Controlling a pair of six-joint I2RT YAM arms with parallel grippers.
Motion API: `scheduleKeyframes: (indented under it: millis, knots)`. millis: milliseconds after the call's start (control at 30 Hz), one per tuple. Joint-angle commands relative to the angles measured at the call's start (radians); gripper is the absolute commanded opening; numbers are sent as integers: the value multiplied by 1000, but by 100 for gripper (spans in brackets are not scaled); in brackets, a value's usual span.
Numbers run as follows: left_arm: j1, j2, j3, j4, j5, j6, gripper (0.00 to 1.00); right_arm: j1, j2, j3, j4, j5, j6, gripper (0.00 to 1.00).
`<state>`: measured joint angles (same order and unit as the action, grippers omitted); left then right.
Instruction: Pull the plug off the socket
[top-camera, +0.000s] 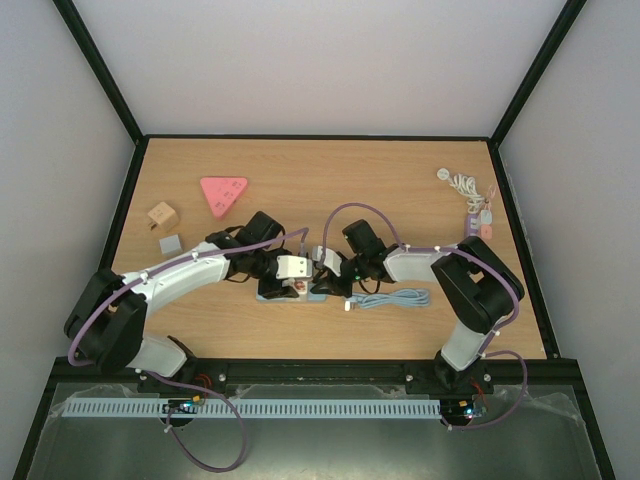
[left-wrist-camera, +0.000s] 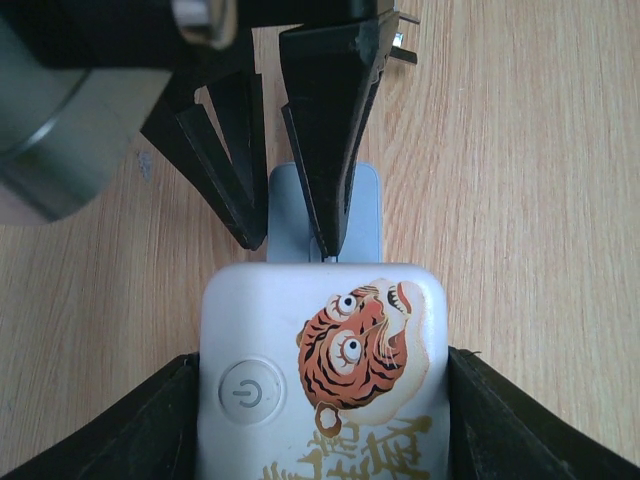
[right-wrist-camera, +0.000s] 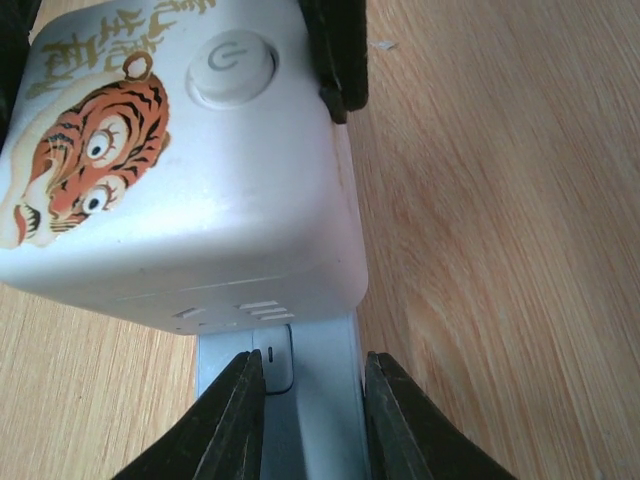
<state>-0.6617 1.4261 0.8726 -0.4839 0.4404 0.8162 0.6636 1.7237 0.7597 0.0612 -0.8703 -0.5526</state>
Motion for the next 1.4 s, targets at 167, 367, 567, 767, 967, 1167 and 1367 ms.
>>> scheduleKeyframes:
  millis: [167,367,567,767,967,1167,1367]
  knots:
    - [11,-77,97,11,95,-4,34,28,61,-23,-64,96,-23,27]
    - [11,-83,108,0,97,2,34,27,66,-20,-64,99,-18,27]
    - [11,-87,65,12,86,6,34,28,68,-20,-61,99,-18,27]
    - [15,-71,-20,53,50,26,34,26,67,-21,-61,102,-15,27]
    - [2,-77,71,24,81,-37,34,28,66,-22,-59,103,-14,27]
    - [0,-95,1,43,26,1,33,27,65,-23,-55,106,-11,27]
    - [20,-112,-59,38,38,33,32,27,65,-21,-56,104,-3,27]
